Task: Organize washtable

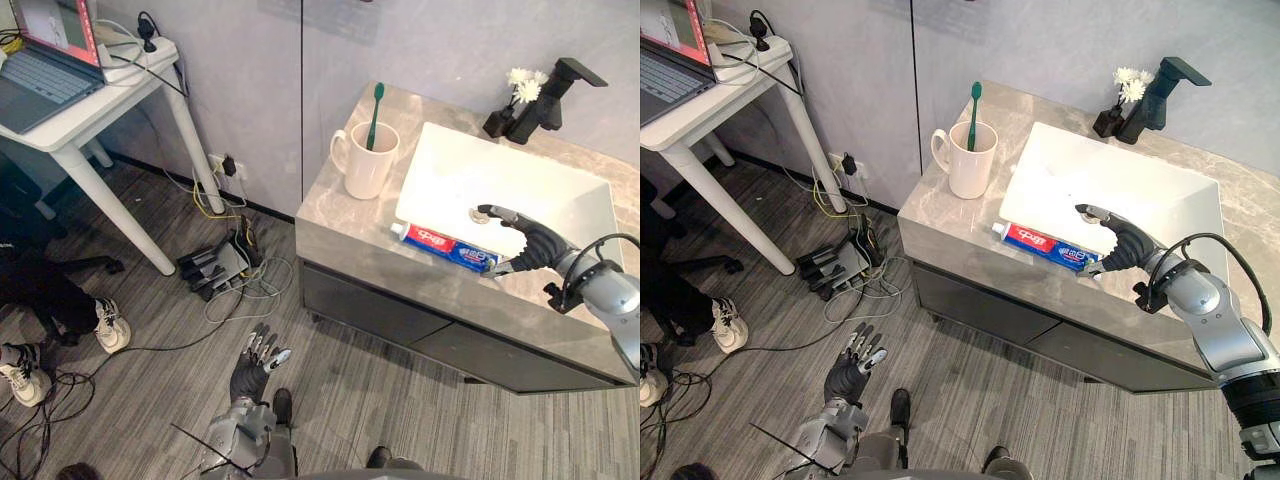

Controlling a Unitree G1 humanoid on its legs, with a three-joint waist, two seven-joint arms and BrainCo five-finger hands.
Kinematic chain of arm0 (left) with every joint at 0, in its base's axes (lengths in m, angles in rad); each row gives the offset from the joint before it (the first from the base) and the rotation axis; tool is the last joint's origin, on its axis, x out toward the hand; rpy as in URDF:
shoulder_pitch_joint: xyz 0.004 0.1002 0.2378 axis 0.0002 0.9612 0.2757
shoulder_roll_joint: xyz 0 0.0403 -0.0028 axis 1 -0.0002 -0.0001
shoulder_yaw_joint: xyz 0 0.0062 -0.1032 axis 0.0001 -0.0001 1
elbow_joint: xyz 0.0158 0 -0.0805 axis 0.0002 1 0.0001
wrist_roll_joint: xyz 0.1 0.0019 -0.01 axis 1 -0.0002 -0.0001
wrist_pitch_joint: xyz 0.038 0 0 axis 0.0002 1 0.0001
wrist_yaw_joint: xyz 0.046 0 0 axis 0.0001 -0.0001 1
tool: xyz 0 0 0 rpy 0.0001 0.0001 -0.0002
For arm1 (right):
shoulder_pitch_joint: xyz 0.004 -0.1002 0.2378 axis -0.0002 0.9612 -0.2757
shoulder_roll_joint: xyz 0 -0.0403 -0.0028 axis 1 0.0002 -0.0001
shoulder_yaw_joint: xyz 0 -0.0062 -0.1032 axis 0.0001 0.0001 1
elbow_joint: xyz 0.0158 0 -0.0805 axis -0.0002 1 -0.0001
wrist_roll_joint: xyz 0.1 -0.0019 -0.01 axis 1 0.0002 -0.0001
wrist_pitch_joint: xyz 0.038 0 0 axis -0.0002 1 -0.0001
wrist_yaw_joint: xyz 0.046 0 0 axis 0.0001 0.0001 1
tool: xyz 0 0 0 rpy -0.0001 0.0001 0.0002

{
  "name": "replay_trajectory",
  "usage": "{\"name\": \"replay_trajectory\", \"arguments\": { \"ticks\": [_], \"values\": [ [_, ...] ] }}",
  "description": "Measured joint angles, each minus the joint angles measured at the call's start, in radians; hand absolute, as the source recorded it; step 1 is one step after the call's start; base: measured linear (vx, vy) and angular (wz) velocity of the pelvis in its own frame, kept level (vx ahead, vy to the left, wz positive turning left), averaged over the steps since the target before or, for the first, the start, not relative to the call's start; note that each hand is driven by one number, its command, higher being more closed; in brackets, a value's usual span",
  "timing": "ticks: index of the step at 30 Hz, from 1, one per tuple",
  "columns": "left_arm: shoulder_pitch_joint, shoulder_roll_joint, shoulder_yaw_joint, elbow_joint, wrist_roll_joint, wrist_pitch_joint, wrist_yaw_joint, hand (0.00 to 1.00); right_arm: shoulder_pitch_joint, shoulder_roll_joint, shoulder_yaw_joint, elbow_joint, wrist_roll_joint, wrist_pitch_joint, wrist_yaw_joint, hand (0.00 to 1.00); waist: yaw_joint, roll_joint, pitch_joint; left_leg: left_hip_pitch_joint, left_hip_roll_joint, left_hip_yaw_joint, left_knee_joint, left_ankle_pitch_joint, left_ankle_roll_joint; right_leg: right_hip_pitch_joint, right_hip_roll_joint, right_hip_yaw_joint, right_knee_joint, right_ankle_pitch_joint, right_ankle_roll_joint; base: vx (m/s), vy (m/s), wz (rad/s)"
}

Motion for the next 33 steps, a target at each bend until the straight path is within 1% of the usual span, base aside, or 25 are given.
{"name": "replay_trajectory", "arguments": {
  "ticks": [5, 7, 13, 17, 29, 33],
  "values": [
    [-0.003, 0.013, -0.009, 0.000, 0.000, 0.000, 0.000, 0.00, -0.015, 0.011, 0.027, 0.040, -0.034, -0.003, 0.000, 0.00, 0.003, -0.017, 0.012, -0.002, 0.000, 0.003, 0.002, 0.005, 0.007, 0.000, 0.001, 0.005, -0.010, 0.010, 0.003, 0.03, -0.007, -0.03],
    [-0.006, 0.015, -0.011, 0.000, 0.000, 0.000, 0.000, 0.00, -0.020, 0.011, 0.027, 0.059, -0.051, -0.011, 0.000, 0.00, 0.015, -0.022, 0.015, -0.002, -0.001, 0.010, 0.006, 0.005, 0.007, 0.000, 0.001, 0.013, -0.017, 0.013, 0.005, 0.06, -0.005, -0.07],
    [-0.006, 0.017, -0.017, 0.000, 0.000, 0.000, 0.000, 0.00, -0.051, 0.014, 0.057, 0.066, -0.067, -0.021, -0.008, 0.00, 0.020, -0.023, 0.016, -0.001, 0.002, 0.012, 0.005, 0.005, 0.007, -0.001, 0.004, 0.014, -0.016, 0.013, 0.004, 0.01, -0.001, 0.00],
    [-0.006, 0.019, -0.018, 0.001, 0.000, -0.001, 0.001, 0.00, -0.051, 0.033, 0.058, 0.066, -0.067, -0.021, -0.019, 0.00, 0.020, -0.023, 0.016, 0.000, 0.004, 0.012, 0.000, 0.005, 0.007, -0.002, 0.006, 0.016, -0.015, 0.013, 0.004, -0.03, 0.004, -0.01],
    [-0.008, 0.036, -0.046, 0.004, 0.000, -0.001, 0.000, 0.00, -0.054, 0.063, 0.074, 0.064, -0.067, -0.021, -0.037, 0.00, 0.032, -0.038, 0.024, -0.021, 0.013, 0.007, 0.001, 0.009, 0.001, -0.017, 0.018, 0.014, -0.024, 0.017, 0.000, 0.00, -0.001, 0.00],
    [-0.015, 0.035, -0.047, 0.004, 0.000, -0.001, 0.000, 0.00, -0.054, 0.079, 0.074, 0.064, -0.067, -0.021, -0.037, 0.00, 0.045, -0.048, 0.029, -0.030, 0.013, 0.000, 0.006, 0.010, 0.001, -0.018, 0.021, 0.005, -0.031, 0.017, -0.001, 0.03, -0.011, 0.06]
  ]
}}
